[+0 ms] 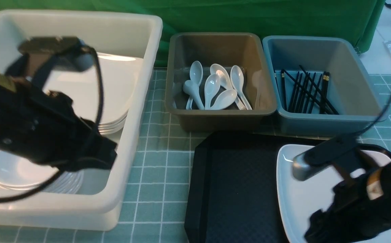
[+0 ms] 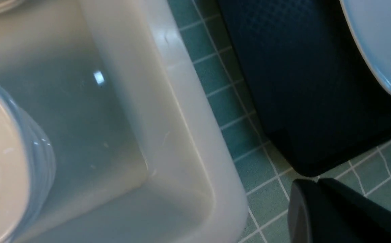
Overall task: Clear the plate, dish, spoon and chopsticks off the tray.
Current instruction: Use the right arm to grab a plate from the dinner plate
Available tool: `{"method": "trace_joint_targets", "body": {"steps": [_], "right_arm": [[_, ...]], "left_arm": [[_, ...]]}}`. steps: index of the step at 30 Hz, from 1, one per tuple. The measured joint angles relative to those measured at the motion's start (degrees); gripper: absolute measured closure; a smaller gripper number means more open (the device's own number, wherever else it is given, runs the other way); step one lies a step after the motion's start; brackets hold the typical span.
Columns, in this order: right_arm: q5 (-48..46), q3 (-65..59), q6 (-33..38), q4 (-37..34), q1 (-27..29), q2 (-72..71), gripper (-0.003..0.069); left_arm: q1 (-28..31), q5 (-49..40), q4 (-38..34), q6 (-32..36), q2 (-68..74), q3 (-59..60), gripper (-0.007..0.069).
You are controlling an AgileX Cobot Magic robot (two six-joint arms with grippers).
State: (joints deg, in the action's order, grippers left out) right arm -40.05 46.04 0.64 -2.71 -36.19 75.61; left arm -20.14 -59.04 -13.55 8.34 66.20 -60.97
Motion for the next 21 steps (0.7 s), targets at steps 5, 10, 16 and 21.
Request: {"method": "trace_joint_targets", "body": {"steps": [5,10,16,21], "right_arm": [[4.91,0.0,-6.07,6.13,-4.91,7.06,0.0057],[7.26,0.0,-11.71,11.91,-5.65,12.49,0.0058],[10.92,0.07,-13.52,13.36,-5.75,18.62,0.015],[10.67,0.79,-13.14,14.39,-6.32,18.43,0.0384]], "left_arm": [[-0.96,1.51,1.41,-2.0,0.0,1.36,0.0624],[-0.96,1.86,1.83,-2.4,0.0,1.36,0.0624],[-0.96,1.86,2.07,-2.45,0.0,1.36,0.0624],[-0.96,1.8,2.52,-2.51,0.0,1.36,0.0624]]}}
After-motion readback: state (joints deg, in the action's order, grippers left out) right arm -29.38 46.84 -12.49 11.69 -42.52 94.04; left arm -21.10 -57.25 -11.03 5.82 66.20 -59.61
